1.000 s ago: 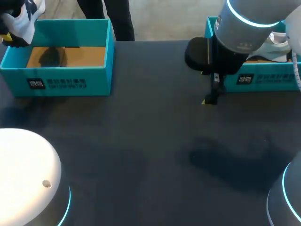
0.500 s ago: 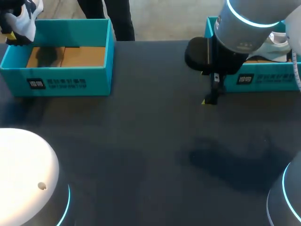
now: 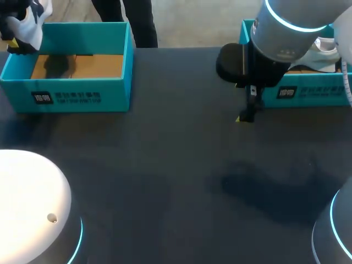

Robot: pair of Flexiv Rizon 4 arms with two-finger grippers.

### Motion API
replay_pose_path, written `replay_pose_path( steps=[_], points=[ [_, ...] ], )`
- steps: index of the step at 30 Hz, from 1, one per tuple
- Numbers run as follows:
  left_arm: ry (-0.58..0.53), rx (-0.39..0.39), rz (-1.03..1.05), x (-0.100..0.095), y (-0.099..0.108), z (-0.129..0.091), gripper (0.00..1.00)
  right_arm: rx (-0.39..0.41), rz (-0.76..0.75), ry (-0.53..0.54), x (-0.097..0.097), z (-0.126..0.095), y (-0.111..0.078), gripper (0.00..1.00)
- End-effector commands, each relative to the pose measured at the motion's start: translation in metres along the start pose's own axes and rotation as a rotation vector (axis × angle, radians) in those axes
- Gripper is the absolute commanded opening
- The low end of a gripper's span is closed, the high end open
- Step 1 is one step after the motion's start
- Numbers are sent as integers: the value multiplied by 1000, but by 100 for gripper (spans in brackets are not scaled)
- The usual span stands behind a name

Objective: Take the shoe out of the shoebox, open the shoe tongue, remove and reinsert the insole, then place the shoe into the shoebox

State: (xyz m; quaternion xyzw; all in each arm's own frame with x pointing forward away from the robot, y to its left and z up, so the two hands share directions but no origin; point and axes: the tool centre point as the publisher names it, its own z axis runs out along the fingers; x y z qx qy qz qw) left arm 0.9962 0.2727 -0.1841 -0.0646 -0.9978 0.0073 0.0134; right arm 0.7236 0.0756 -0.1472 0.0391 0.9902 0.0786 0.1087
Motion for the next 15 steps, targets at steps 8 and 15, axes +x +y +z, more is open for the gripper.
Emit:
replay_pose_path(
  steps=[8, 15],
  points=[
    [7, -105, 549, -7, 29, -15, 0, 1, 0, 2, -1, 2, 1, 100],
    [68, -162, 882, -14, 38, -22, 0, 1, 0, 2, -1, 2, 1, 100]
  ],
)
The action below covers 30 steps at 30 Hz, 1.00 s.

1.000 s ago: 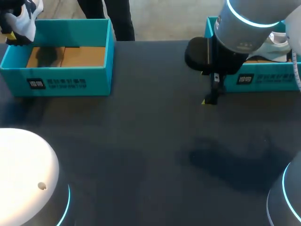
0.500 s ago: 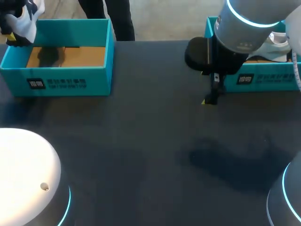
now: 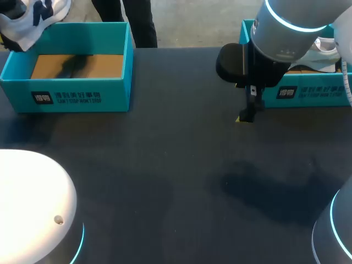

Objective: Take the shoe out of the shoebox, open the shoe tongue, remove and reinsert the insole, then place the shoe into the shoebox

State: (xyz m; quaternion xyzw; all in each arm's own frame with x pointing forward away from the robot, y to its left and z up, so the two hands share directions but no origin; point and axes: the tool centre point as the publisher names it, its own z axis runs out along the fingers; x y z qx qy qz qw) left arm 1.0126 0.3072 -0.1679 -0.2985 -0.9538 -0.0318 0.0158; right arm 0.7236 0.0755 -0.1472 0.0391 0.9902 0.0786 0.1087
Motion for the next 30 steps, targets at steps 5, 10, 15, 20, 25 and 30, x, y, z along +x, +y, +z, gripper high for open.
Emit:
replay_pose_path(
  steps=[5, 10, 15, 20, 25, 30],
  points=[
    [69, -102, 662, -4, 14, -5, 0, 1, 0, 2, -1, 2, 1, 100],
    [35, -181, 817, -10, 22, -11, 0, 1, 0, 2, -1, 2, 1, 100],
    [25, -209, 855, -11, 25, -13, 0, 1, 0, 2, -1, 2, 1, 100],
    [25, -209, 855, -11, 25, -13, 0, 1, 0, 2, -1, 2, 1, 100],
    [25, -209, 855, -11, 25, -13, 0, 1, 0, 2, -1, 2, 1, 100],
    [25, -209, 855, -11, 25, -13, 0, 1, 0, 2, -1, 2, 1, 100]
  ],
)
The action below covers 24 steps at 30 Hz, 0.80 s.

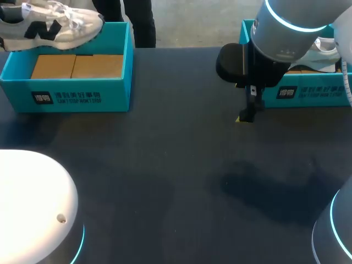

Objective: Take the shoe out of the shoebox, open the shoe tongue, remove and reinsert the insole, then place the shoe into the shoebox

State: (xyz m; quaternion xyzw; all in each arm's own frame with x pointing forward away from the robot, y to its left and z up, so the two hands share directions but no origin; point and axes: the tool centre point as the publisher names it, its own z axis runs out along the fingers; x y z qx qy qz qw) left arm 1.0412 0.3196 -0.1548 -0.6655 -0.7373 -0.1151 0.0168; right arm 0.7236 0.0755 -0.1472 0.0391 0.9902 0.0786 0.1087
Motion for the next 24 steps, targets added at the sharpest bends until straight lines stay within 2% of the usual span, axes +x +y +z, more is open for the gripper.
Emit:
replay_pose_path(
  steps=[1, 5, 12, 14, 16, 24],
  points=[
    [-2, -22, 0, 1, -5, -1, 0, 1, 0, 2, -1, 2, 1, 100],
    [22, -15, 7, 0, -4, 1, 0, 1, 0, 2, -1, 2, 1, 100],
    [-9, 22, 54, -7, -5, 11, 0, 1, 0, 2, -1, 2, 1, 100],
    [19, -2, 44, -11, -3, 18, 0, 1, 0, 2, -1, 2, 1, 100],
    [6, 17, 60, -13, -2, 22, 0, 1, 0, 2, -1, 2, 1, 100],
    [20, 0, 59, -23, 8, 37, 0, 1, 0, 2, -1, 2, 1, 100]
  ],
)
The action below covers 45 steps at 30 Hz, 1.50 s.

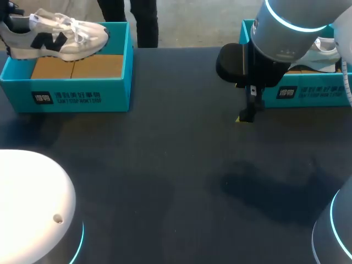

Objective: Take the shoe out of the shoebox, open the shoe tongue, remove and reinsert the insole, then place the shoe into the shoebox

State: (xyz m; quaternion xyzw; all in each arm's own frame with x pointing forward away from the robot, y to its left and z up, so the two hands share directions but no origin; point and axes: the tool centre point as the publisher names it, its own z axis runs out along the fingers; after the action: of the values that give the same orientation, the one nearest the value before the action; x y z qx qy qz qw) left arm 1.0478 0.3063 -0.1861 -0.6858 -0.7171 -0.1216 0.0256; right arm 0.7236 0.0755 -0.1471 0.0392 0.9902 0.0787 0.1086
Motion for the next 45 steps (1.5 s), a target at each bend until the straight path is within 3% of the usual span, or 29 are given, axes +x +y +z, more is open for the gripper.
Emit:
replay_pose_path(
  steps=[1, 18, 45],
  points=[
    [3, 3, 0, -4, 9, 10, 0, 1, 0, 2, -1, 2, 1, 100],
    [0, -10, -8, -12, 36, 46, 0, 1, 0, 2, -1, 2, 1, 100],
    [9, -28, -22, -34, 45, 105, 0, 1, 0, 2, -1, 2, 1, 100]
  ],
)
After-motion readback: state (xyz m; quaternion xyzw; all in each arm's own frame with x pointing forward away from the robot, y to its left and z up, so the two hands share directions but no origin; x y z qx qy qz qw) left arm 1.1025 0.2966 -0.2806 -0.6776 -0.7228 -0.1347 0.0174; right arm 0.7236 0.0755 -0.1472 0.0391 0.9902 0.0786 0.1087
